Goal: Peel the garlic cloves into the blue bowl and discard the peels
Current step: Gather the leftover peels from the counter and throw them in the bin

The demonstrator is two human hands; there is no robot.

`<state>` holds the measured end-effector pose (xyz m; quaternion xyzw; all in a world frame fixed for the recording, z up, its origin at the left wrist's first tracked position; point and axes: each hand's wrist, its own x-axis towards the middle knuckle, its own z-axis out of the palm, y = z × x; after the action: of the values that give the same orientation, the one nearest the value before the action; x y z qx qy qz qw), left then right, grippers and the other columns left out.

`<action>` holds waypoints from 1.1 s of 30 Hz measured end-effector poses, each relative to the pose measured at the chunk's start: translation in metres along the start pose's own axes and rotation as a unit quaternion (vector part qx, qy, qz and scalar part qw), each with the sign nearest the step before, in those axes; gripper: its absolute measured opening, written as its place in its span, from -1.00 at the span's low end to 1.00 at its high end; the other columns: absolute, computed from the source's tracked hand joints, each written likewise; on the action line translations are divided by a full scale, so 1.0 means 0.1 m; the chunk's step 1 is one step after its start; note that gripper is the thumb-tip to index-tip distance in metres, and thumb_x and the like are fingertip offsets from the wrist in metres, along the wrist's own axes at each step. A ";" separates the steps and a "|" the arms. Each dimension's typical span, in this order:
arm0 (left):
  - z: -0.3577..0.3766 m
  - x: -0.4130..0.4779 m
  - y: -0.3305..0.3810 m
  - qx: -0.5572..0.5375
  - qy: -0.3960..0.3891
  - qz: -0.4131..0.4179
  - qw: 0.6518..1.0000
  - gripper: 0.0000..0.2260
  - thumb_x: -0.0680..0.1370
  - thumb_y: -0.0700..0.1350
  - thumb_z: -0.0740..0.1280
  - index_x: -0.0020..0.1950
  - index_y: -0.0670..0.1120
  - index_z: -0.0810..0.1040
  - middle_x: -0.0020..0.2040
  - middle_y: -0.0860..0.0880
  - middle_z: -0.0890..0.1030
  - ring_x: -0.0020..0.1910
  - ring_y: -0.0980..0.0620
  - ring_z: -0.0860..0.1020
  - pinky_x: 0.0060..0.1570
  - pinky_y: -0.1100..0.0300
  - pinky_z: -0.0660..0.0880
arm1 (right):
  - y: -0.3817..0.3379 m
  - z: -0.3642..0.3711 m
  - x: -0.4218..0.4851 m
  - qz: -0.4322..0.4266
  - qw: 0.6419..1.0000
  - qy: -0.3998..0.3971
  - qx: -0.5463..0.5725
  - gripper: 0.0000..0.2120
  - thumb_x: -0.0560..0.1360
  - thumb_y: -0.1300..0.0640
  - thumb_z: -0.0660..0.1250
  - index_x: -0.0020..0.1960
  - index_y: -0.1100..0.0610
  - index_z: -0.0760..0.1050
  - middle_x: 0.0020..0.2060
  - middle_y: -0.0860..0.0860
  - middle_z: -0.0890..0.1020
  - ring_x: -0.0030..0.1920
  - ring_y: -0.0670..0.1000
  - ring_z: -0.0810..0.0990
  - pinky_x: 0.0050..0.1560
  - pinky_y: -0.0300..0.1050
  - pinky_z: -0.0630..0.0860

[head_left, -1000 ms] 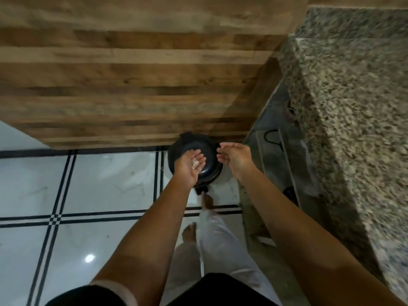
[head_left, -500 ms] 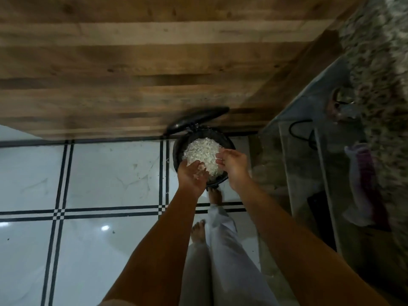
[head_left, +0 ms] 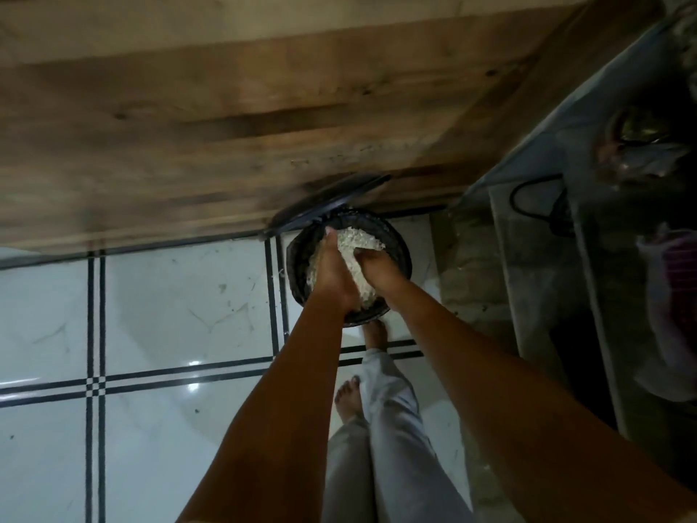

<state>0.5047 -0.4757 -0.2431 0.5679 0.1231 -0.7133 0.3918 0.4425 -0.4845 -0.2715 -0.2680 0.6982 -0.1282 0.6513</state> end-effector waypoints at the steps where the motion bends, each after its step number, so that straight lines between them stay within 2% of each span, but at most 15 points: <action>1: -0.01 -0.06 0.01 0.055 0.021 0.015 0.998 -0.64 0.63 0.15 0.03 0.25 -0.05 0.41 0.10 -0.08 0.54 -0.11 -0.01 0.47 -0.22 0.26 0.46 | -0.03 -0.06 -0.07 -0.020 0.999 0.028 0.036 -0.68 0.62 0.16 0.12 0.25 0.33 0.45 0.22 0.23 0.51 0.24 0.20 0.46 0.19 -0.07 0.38; 2: -0.02 -0.13 0.04 0.103 0.042 0.040 0.993 -0.70 0.64 0.07 0.07 0.19 -0.07 0.44 0.03 -0.07 0.51 -0.14 0.03 0.46 -0.25 0.27 0.41 | -0.07 -0.13 -0.17 -0.034 0.995 0.040 0.079 -0.74 0.60 0.16 0.16 0.19 0.29 0.48 0.15 0.19 0.55 0.19 0.17 0.49 0.13 -0.04 0.40; 4: 0.02 -0.30 0.07 0.159 0.035 0.086 0.983 -0.80 0.64 -0.05 0.14 0.08 -0.12 0.48 0.04 -0.09 0.52 -0.13 0.04 0.50 -0.20 0.26 0.41 | -0.14 -0.27 -0.43 -0.049 0.984 0.031 0.169 -0.85 0.58 0.18 0.21 0.10 0.18 0.48 -0.02 0.09 0.57 0.01 0.08 0.55 0.04 -0.04 0.42; 7: 0.19 -0.74 0.05 0.248 0.003 0.148 0.958 -0.87 0.62 -0.16 0.18 0.08 -0.17 0.47 -0.12 -0.08 0.56 -0.21 0.03 0.54 -0.27 0.28 0.48 | -0.22 -0.55 -0.96 -0.106 0.960 0.046 0.253 -0.89 0.57 0.23 0.22 0.07 0.16 0.47 -0.16 0.05 0.59 -0.18 0.03 0.58 0.01 -0.02 0.48; 10: 0.51 -1.32 -0.11 0.336 -0.038 0.212 0.917 -0.88 0.61 -0.17 0.19 0.07 -0.13 0.49 -0.16 -0.05 0.57 -0.24 0.07 0.54 -0.24 0.27 0.46 | -0.20 -0.95 -1.64 -0.159 0.934 0.083 0.309 -0.84 0.57 0.28 0.20 0.13 0.19 0.45 -0.11 0.08 0.60 -0.14 0.07 0.59 -0.09 -0.10 0.52; 12: 0.76 -1.69 -0.29 0.366 -0.082 0.239 0.896 -0.86 0.61 -0.16 0.18 0.09 -0.13 0.51 -0.17 -0.01 0.57 -0.25 0.08 0.54 -0.25 0.28 0.45 | -0.11 -1.27 -2.13 -0.184 0.914 0.116 0.342 -0.81 0.58 0.25 0.19 0.18 0.20 0.45 -0.04 0.10 0.60 -0.05 0.10 0.60 -0.08 -0.09 0.53; 14: 1.01 -2.02 -0.57 0.386 -0.135 0.251 0.877 -0.84 0.61 -0.15 0.18 0.12 -0.13 0.51 -0.18 0.00 0.57 -0.26 0.09 0.53 -0.28 0.30 0.44 | 0.04 -1.60 -2.65 -0.205 0.890 0.163 0.374 -0.81 0.58 0.24 0.19 0.16 0.20 0.46 -0.07 0.08 0.61 -0.10 0.08 0.60 -0.10 -0.09 0.53; 17: 1.39 -2.47 -1.10 0.433 -0.222 0.245 0.839 -0.84 0.62 -0.13 0.18 0.12 -0.11 0.51 -0.16 0.01 0.58 -0.25 0.09 0.54 -0.31 0.30 0.43 | 0.35 -2.07 -3.34 -0.243 0.835 0.226 0.440 -0.84 0.56 0.29 0.18 0.12 0.21 0.44 -0.18 0.07 0.60 -0.27 0.02 0.54 -0.28 -0.17 0.48; 19: 1.60 -2.76 -1.54 0.464 -0.278 0.230 0.809 -0.87 0.62 -0.13 0.17 0.06 -0.10 0.50 -0.17 0.01 0.57 -0.27 0.08 0.54 -0.33 0.29 0.42 | 0.63 -2.36 -3.77 -0.260 0.795 0.267 0.479 -0.86 0.55 0.29 0.20 0.09 0.21 0.45 -0.20 0.06 0.60 -0.29 0.02 0.54 -0.36 -0.21 0.51; 23: 1.84 -3.33 -2.52 0.518 -0.366 0.178 0.752 -0.83 0.62 -0.15 0.17 -0.15 -0.05 0.46 -0.23 -0.01 0.53 -0.32 0.05 0.50 -0.34 0.24 0.45 | 1.33 -2.81 -4.44 -0.265 0.735 0.348 0.518 -0.88 0.56 0.22 0.23 0.07 0.19 0.48 -0.20 0.05 0.59 -0.27 0.03 0.55 -0.24 -0.12 0.47; 28: 1.82 -3.86 -3.68 0.575 -0.447 0.134 0.673 -0.82 0.63 -0.15 0.14 -0.15 -0.04 0.44 -0.23 -0.01 0.52 -0.36 0.06 0.48 -0.31 0.24 0.42 | 2.32 -3.17 -5.12 -0.267 0.675 0.429 0.538 -0.88 0.57 0.21 0.21 0.07 0.18 0.48 -0.17 0.06 0.59 -0.27 0.02 0.55 -0.22 -0.13 0.47; 30: 1.73 -4.04 -4.13 0.590 -0.467 0.116 0.649 -0.82 0.63 -0.16 0.14 -0.15 -0.04 0.44 -0.24 0.00 0.52 -0.39 0.09 0.47 -0.38 0.29 0.38 | 2.75 -3.26 -5.37 -0.261 0.651 0.462 0.543 -0.89 0.57 0.24 0.21 0.04 0.17 0.49 -0.20 0.07 0.59 -0.29 0.02 0.55 -0.25 -0.13 0.47; 33: 1.54 -4.26 -4.76 0.617 -0.490 0.093 0.609 -0.83 0.62 -0.16 0.15 -0.14 -0.04 0.44 -0.23 -0.01 0.52 -0.38 0.09 0.46 -0.40 0.30 0.36 | 3.36 -3.39 -5.65 -0.240 0.631 0.505 0.539 -0.89 0.55 0.30 0.21 -0.04 0.17 0.49 -0.23 0.08 0.58 -0.32 0.02 0.54 -0.28 -0.14 0.47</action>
<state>0.0823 -0.0776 0.0649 0.2494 -0.6099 -0.7521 0.0148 0.0456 0.0408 0.0664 0.0792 0.6359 -0.7482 0.1720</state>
